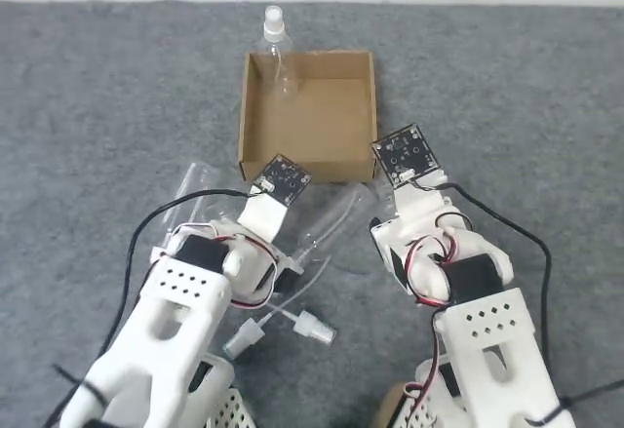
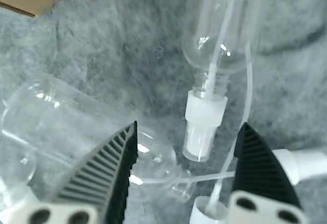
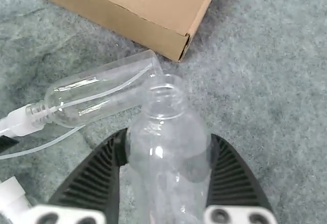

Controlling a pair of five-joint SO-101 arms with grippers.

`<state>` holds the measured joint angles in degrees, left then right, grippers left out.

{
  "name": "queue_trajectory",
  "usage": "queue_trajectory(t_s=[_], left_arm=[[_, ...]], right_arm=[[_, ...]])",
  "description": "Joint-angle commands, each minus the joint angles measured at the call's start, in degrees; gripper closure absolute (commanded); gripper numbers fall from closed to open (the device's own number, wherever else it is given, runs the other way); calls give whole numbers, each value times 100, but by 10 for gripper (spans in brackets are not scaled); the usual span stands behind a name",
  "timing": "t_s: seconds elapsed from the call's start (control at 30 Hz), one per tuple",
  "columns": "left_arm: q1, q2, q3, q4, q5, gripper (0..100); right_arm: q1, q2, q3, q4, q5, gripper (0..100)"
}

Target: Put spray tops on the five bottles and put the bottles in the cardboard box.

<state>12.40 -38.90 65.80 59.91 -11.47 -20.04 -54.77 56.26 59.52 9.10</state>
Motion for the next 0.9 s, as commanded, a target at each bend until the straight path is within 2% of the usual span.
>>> queue_trajectory(t_s=[0.0,0.63,0.87], left_arm=[[26,97,-198,-88,-53,717],[-18,114,22,-431,-53,717],[-35,1204,-365,-554,-53,718]], right_arm=[[75,-198,-35,-92,-18,909],[75,-198,-35,-92,-18,909],[75,-198,-26,-92,-18,909]])
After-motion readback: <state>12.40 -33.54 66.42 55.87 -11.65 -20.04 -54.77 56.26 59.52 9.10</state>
